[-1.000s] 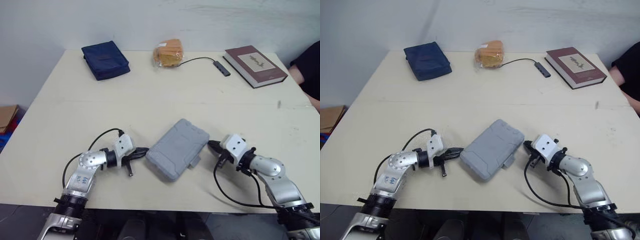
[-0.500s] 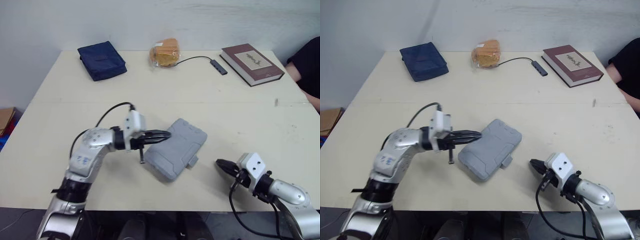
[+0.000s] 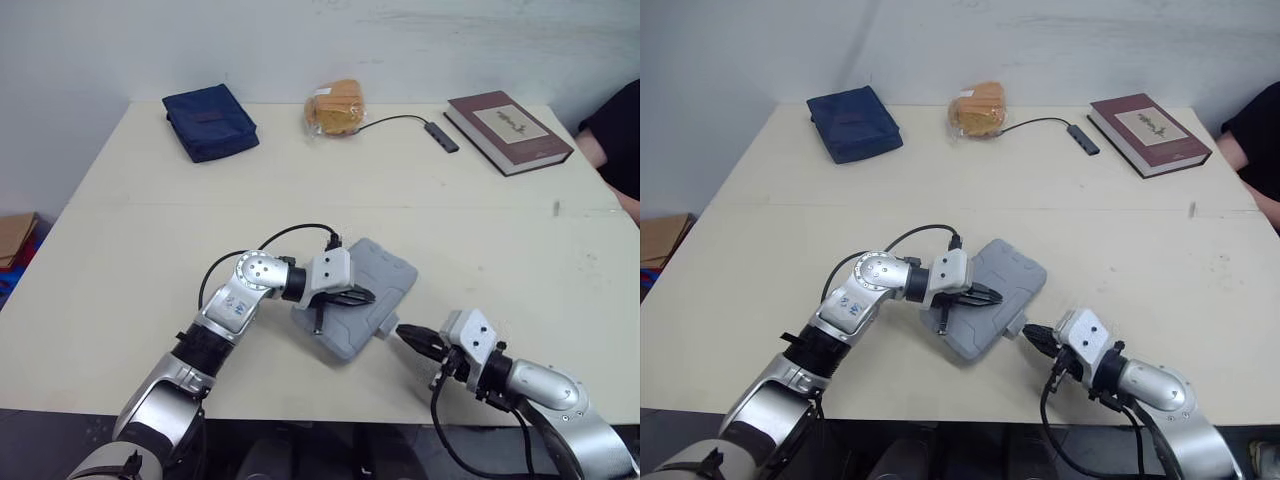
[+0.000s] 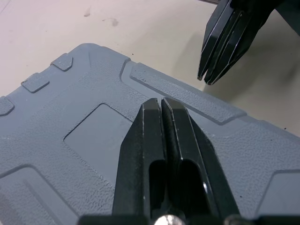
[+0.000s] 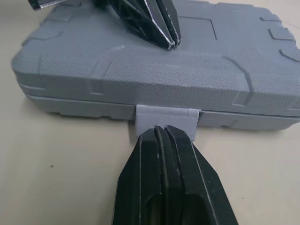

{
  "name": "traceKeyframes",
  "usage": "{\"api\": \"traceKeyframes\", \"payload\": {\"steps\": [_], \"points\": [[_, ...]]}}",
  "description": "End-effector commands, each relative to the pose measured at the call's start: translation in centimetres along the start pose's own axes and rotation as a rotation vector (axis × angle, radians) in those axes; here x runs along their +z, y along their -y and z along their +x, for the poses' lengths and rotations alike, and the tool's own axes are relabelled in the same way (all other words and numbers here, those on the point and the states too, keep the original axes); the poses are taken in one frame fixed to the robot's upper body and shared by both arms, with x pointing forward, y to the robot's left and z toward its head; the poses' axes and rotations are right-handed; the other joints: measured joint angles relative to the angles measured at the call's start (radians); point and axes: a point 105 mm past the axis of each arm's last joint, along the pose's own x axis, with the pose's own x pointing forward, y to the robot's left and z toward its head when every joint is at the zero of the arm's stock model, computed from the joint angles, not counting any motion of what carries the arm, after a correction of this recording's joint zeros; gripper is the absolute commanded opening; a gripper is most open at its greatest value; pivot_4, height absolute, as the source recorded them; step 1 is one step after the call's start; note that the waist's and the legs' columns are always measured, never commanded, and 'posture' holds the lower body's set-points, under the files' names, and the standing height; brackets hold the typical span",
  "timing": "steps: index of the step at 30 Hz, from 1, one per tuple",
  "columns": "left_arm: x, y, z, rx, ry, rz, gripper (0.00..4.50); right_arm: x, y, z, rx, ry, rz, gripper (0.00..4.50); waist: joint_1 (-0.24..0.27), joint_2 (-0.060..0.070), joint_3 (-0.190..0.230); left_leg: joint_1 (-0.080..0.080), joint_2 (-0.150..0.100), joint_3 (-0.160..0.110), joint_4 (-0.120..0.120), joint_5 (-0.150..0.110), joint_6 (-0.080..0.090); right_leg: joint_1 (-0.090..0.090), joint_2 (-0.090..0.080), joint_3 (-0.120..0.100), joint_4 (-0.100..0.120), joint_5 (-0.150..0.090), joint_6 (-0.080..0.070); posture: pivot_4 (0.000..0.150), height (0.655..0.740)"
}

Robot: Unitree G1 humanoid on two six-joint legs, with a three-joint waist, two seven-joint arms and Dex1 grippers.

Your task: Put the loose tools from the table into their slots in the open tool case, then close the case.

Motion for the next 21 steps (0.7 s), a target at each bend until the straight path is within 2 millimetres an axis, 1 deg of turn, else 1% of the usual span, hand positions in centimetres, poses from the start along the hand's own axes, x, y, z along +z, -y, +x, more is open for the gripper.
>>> {"api": "traceKeyframes", "payload": {"steps": [1,4,8,11,16,18,21], "points": [[-3.7,1.7,0.5,-0.027,-0.122,-0.105,0.03,0.0,-0.2,0.9,0.012,0.002,-0.033,0.0,0.0,0.002,-0.003,0.0,0.0,0.0,0.0,0.0,0.0,0.0,0.0,0.0,0.0,0.0,0.0,0.15,0.74],[-3.9,1.8,0.2,-0.015,-0.128,-0.116,0.03,-0.5,0.1,1.6,0.013,-0.008,-0.065,0.0,0.0,0.0,-0.004,0.0,0.0,-0.001,0.0,0.0,0.0,0.0,0.0,0.0,0.0,0.0,0.0,0.15,0.74],[-4.5,1.5,-0.2,0.005,-0.152,-0.127,0.03,-0.9,0.2,2.5,0.039,-0.016,-0.063,0.0,-0.001,0.0,-0.008,0.0,0.0,-0.001,0.0,0.0,-0.001,0.0,0.0,0.0,0.0,0.0,0.0,0.15,0.74],[-4.7,1.3,-0.4,0.011,-0.158,-0.129,0.03,-0.3,0.5,3.1,0.034,0.02,-0.058,0.0,-0.005,-0.002,-0.012,0.001,0.001,-0.001,-0.001,0.0,0.0,0.0,0.0,0.0,0.0,0.0,0.0,0.15,0.74],[-5.0,1.1,-0.5,0.016,-0.17,-0.14,0.03,0.3,1.1,4.0,0.039,0.037,-0.067,0.0,-0.013,-0.002,-0.012,0.002,0.002,-0.001,-0.001,0.0,0.001,0.001,-0.001,0.0,0.001,0.0,-0.001,0.15,0.74],[-5.1,1.2,-0.5,0.014,-0.174,-0.148,0.03,0.4,1.1,4.3,0.05,0.034,-0.065,0.0,-0.016,-0.002,-0.012,0.002,0.002,-0.001,-0.001,0.0,0.001,0.0,-0.001,0.0,0.001,-0.001,-0.001,0.15,0.74],[-5.9,1.2,-0.6,0.018,-0.188,-0.174,0.03,0.2,0.9,5.1,0.077,0.005,-0.052,0.0,-0.025,-0.003,-0.013,0.002,0.002,-0.001,-0.001,0.0,0.0,0.001,-0.001,0.001,0.001,-0.001,-0.001,0.15,0.74]]}}
